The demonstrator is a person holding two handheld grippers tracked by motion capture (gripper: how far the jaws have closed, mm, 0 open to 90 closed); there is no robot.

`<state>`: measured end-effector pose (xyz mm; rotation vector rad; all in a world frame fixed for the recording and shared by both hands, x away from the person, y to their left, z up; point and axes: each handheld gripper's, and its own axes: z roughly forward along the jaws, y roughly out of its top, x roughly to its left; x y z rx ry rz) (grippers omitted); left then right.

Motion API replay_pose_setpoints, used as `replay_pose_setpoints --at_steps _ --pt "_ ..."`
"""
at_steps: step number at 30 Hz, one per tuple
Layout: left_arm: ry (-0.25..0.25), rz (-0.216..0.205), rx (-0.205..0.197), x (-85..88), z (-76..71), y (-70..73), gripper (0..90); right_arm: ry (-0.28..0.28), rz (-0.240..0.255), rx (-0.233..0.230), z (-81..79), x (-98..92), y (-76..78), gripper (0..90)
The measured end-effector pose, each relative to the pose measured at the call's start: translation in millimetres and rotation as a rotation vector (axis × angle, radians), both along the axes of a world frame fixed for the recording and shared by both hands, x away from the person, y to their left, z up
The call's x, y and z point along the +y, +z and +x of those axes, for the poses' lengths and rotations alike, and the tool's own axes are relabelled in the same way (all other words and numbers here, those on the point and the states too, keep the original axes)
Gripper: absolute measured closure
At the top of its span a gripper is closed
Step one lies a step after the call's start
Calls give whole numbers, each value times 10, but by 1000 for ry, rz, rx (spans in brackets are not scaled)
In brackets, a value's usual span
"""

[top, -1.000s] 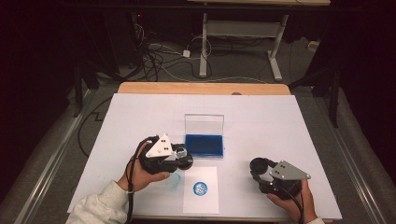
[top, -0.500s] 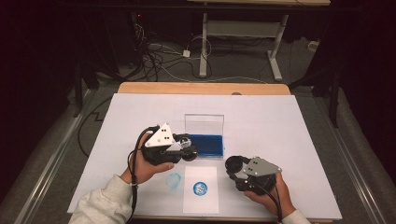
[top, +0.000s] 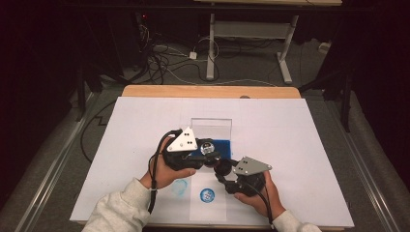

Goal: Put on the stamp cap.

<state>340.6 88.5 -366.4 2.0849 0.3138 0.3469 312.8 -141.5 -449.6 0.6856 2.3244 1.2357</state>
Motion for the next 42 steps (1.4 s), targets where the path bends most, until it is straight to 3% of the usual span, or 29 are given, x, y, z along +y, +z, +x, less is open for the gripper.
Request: replay_pose_setpoints --at_steps 11,17,23,29,42 --pt "-10 15 -4 -107 -2 -30 551 4 77 -6 -15 84 86 387" --pt "-9 24 -10 -149 -20 -72 551 -17 92 -10 -24 78 111 387" --pt "-20 11 -10 -173 -17 -102 552 -9 98 -4 -41 95 109 387" --pt "-10 -32 12 -174 13 -133 552 -15 122 9 -18 59 121 387" --pt "-13 -21 10 -186 -4 -176 552 -23 92 -1 -42 62 106 388"
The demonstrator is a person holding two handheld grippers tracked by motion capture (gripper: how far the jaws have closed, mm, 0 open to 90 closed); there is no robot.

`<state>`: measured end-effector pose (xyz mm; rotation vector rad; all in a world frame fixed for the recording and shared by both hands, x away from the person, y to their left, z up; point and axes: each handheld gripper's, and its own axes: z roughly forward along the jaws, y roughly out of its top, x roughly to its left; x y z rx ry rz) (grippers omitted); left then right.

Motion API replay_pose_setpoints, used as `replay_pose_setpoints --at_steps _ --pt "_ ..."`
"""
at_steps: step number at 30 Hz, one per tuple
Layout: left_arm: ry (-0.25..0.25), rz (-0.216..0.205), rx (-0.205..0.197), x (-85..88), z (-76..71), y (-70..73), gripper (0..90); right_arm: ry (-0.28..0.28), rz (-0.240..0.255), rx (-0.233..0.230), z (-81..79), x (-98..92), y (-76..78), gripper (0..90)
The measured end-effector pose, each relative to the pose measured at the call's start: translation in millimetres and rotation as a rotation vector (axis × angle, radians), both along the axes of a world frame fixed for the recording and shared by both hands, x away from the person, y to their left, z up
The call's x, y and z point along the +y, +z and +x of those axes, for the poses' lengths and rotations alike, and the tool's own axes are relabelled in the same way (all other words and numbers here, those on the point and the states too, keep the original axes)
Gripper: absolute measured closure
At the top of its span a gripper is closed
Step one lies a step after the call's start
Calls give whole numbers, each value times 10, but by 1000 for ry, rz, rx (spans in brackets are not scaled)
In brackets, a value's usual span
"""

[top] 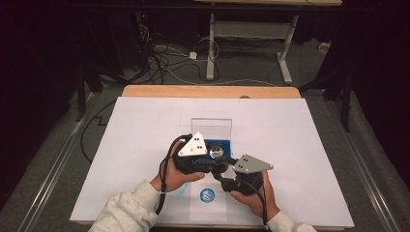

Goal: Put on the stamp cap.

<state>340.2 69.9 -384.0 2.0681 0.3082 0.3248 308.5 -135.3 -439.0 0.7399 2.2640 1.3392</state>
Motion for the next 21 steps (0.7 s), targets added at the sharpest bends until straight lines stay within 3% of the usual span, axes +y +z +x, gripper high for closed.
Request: replay_pose_setpoints --at_steps 10,16,21 --pt "-8 6 -10 6 -8 -18 553 -7 -14 1 -14 8 1 389" --pt "-9 -13 -5 9 -10 -34 553 -9 -13 -3 -25 2 6 389" --pt "-8 -11 -8 -3 -29 -56 552 -14 -39 4 -29 3 8 389"
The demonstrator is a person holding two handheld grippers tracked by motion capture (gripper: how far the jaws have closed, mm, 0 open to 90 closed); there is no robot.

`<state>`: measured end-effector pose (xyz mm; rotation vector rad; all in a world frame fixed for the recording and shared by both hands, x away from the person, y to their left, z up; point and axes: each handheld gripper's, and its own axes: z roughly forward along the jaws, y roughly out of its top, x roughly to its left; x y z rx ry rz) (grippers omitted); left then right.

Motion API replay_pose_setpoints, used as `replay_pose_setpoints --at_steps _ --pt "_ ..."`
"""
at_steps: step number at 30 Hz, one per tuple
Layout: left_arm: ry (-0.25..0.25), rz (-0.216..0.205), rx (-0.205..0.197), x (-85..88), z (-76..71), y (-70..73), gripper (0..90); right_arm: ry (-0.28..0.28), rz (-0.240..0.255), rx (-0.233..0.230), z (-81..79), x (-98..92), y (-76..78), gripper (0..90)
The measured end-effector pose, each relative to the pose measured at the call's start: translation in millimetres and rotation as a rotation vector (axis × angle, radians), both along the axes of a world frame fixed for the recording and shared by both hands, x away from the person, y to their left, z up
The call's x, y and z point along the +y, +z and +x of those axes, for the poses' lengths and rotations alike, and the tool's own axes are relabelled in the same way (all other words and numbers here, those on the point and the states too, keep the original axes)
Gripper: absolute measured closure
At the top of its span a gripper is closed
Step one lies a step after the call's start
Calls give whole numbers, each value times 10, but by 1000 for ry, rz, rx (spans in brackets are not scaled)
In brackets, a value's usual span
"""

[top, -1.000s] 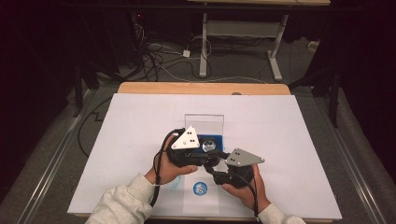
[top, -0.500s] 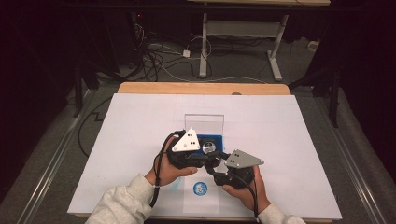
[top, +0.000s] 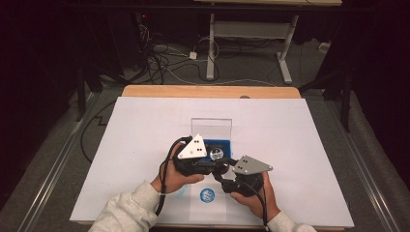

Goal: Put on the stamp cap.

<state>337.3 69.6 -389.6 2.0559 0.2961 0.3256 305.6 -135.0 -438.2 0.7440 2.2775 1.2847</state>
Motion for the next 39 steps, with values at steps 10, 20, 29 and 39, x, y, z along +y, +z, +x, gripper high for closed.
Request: replay_pose_setpoints --at_steps 10,20,29,39 --pt "13 -17 -15 -22 -41 -44 552 3 12 29 4 -2 -17 389" --pt "4 -16 -20 -20 -50 -57 552 -1 2 30 -5 -1 -10 389" --pt "9 -1 -48 -53 -93 -85 552 6 -7 45 -2 1 -29 389" --pt "-2 33 -99 -99 -156 -83 551 16 -24 48 -6 -6 -11 389"
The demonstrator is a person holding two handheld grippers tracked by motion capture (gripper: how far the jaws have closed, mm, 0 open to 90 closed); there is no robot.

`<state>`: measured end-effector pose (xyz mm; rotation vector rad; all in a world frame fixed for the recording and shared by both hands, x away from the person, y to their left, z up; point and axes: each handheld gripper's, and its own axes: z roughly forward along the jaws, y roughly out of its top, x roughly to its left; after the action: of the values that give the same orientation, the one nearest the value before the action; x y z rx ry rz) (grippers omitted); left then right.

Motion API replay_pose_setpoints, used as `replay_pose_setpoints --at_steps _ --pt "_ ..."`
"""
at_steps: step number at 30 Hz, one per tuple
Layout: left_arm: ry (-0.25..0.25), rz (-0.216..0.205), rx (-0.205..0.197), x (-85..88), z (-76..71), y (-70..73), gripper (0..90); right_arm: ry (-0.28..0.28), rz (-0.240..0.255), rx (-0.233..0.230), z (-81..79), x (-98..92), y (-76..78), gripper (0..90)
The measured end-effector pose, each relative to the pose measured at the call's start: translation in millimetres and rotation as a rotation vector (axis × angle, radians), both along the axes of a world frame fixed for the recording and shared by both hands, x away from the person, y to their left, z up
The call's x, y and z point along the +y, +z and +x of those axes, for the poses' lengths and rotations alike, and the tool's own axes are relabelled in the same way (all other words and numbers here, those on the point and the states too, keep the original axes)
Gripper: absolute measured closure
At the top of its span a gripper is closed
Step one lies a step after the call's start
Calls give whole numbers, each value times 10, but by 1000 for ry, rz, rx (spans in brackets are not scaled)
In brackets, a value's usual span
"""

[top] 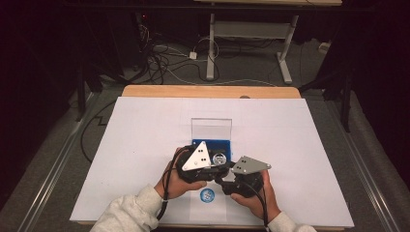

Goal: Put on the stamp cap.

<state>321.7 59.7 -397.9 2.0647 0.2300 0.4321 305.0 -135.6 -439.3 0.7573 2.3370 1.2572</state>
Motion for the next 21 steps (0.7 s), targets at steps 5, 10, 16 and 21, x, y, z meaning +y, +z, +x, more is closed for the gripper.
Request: replay_pose_setpoints --at_steps 5,10,16,21 --pt "-1 5 -3 6 2 -20 552 4 26 33 13 -1 -17 389" --pt "0 -42 68 68 91 -20 552 13 17 22 21 -13 -13 388" --pt "3 -31 79 43 97 -21 552 28 -8 4 19 1 -20 386" --pt "-2 -27 85 54 99 -7 552 50 -13 7 13 18 -25 386"
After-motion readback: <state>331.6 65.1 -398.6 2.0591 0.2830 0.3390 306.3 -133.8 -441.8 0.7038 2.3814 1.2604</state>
